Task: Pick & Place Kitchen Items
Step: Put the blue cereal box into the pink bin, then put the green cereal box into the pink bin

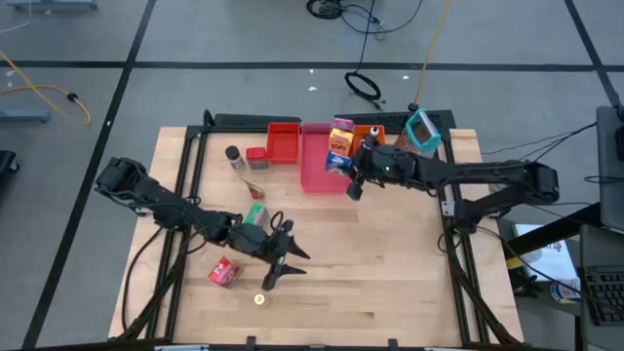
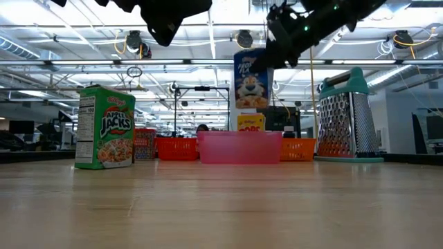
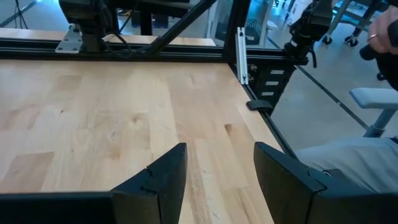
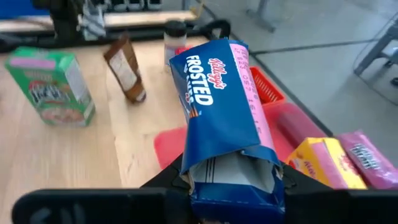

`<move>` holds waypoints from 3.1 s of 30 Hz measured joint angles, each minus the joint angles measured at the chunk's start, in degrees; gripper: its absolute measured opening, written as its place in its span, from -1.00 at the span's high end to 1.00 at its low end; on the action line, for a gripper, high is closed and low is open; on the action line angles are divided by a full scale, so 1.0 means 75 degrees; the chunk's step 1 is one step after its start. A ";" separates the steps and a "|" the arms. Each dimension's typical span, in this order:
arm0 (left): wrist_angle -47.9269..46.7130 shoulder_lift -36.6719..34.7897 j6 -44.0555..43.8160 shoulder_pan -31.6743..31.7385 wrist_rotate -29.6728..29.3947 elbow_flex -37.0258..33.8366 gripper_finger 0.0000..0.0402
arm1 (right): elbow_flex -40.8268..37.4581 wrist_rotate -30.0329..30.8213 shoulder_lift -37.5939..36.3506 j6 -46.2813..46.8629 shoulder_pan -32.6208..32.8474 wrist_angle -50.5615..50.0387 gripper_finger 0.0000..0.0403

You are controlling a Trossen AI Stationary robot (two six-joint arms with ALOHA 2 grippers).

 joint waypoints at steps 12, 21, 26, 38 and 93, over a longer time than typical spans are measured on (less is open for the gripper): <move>0.0015 0.0000 0.0091 0.0139 0.0000 0.0002 0.07 | 0.0000 -0.1220 0.0718 -0.0553 -0.1367 0.0229 0.60; 0.0037 0.0000 0.0150 0.0139 -0.0001 0.0000 0.07 | 0.0003 -0.1883 0.1293 -0.0750 -0.1942 0.0663 0.60; 0.0041 0.0000 0.0150 0.0166 -0.0008 0.0002 0.07 | 0.0000 -0.1886 0.1441 -0.0878 -0.2068 0.0668 0.61; 0.0035 0.0000 0.0150 0.0172 -0.0061 0.0000 0.07 | -0.0181 -0.1851 0.1439 -0.1048 -0.2245 0.0894 0.60; 0.0044 0.0000 0.0148 0.0174 -0.0192 0.0002 0.07 | -0.0854 -0.1244 0.0734 -0.0953 -0.2075 0.1230 -0.14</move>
